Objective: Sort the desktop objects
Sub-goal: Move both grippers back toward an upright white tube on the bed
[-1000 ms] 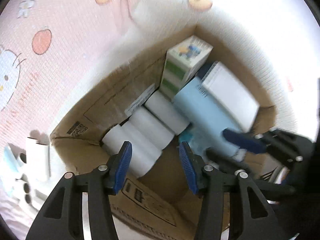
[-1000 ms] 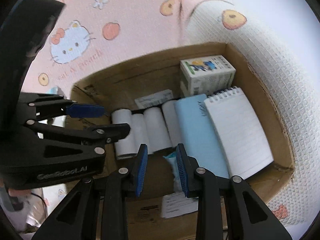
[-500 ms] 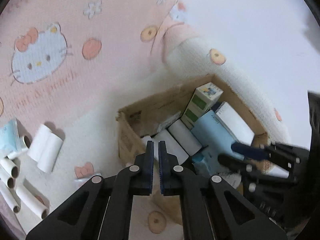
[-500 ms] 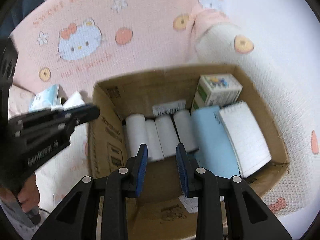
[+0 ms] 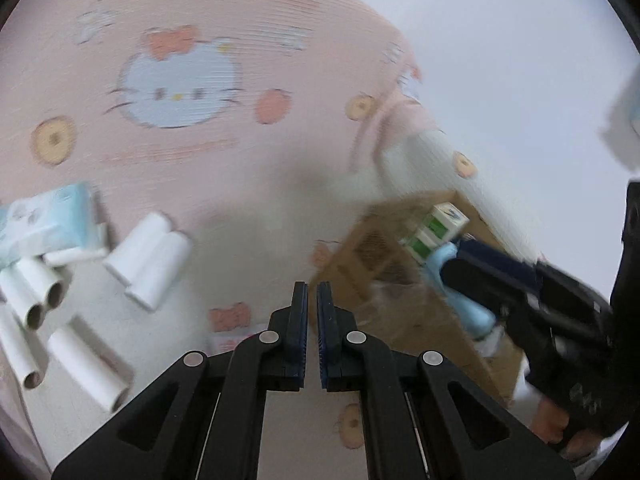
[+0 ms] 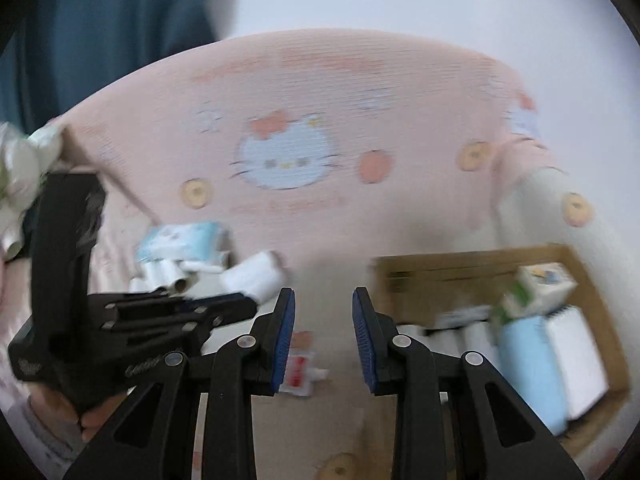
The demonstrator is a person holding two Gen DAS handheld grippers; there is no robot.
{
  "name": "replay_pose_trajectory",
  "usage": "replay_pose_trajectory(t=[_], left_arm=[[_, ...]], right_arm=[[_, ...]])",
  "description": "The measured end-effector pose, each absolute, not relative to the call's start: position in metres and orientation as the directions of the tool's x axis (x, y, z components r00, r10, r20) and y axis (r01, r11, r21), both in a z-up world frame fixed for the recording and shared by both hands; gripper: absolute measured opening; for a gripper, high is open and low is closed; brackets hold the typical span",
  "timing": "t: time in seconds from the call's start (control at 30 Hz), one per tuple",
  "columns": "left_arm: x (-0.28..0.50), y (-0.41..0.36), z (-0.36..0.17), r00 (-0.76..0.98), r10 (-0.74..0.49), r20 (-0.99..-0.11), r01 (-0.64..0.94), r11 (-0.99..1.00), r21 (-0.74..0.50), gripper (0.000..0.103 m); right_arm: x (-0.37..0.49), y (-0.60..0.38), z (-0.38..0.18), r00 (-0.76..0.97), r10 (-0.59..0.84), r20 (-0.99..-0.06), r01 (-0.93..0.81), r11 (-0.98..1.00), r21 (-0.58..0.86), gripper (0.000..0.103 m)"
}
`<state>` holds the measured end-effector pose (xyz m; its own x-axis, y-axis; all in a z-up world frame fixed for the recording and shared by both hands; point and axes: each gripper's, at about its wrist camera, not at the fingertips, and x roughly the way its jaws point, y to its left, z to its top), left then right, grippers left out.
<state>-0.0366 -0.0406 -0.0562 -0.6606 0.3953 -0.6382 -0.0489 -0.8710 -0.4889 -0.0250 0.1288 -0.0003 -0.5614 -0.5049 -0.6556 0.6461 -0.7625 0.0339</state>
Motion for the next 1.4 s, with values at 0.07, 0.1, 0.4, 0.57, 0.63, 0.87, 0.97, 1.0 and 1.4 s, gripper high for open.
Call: replay_pose_trajectory(t=[0.07,0.1,0.4,0.57,0.63,0.87,0.97,1.0,1.4], left_arm=[[-0.033,-0.052,-0.062,-0.664,0.355,-0.658,-0.012,-0.885,-0.466,0.005],[-0.030,-0.058,-0.066,-0.665,0.332,-0.669,0.010,-0.892,-0.452,0.005],[0.023,-0.112,-0.110,-0.653,0.227,-0.723,0.122,-0.910,-0.397,0.005],[0.041,-0.150,-0.128,-0.646,0.215,-0.732,0.223,-0.864,-0.451,0.005],[0.045,-0.162,-0.129,-0.652,0.194,-0.733,0.257,-0.853,-0.455,0.005],[0.044,-0.181,-0.153,-0.612,0.224,-0.759,0.289,-0.830,-0.478,0.010],[0.042,-0.184,-0.168,-0.579,0.236,-0.780,0.323,-0.812,-0.486,0.040],[0.043,-0.187,-0.172,-0.585,0.243,-0.774,0.333,-0.799,-0.502,0.045],[0.033,-0.210,-0.216,-0.606,0.385,-0.696,0.475,-0.527,-0.705,0.054]], right_arm=[[-0.021,0.116,-0.009,-0.501,-0.561,-0.659,0.683,-0.724,0.097,0.026],[-0.020,0.110,-0.014,-0.471,-0.583,-0.662,0.696,-0.707,0.128,0.026],[-0.018,0.069,-0.060,-0.351,-0.586,-0.730,0.758,-0.636,0.146,0.027],[-0.001,0.037,-0.079,-0.296,-0.581,-0.759,0.846,-0.528,0.074,0.028],[0.003,0.026,-0.087,-0.279,-0.582,-0.764,0.869,-0.491,0.057,0.028],[0.007,-0.012,-0.116,-0.227,-0.599,-0.768,0.888,-0.452,0.090,0.028],[0.008,-0.017,-0.136,-0.196,-0.619,-0.761,0.865,-0.475,0.164,0.032],[0.009,-0.017,-0.141,-0.174,-0.622,-0.763,0.865,-0.466,0.184,0.041],[0.009,-0.017,-0.185,-0.126,-0.598,-0.791,0.835,-0.495,0.241,0.061]])
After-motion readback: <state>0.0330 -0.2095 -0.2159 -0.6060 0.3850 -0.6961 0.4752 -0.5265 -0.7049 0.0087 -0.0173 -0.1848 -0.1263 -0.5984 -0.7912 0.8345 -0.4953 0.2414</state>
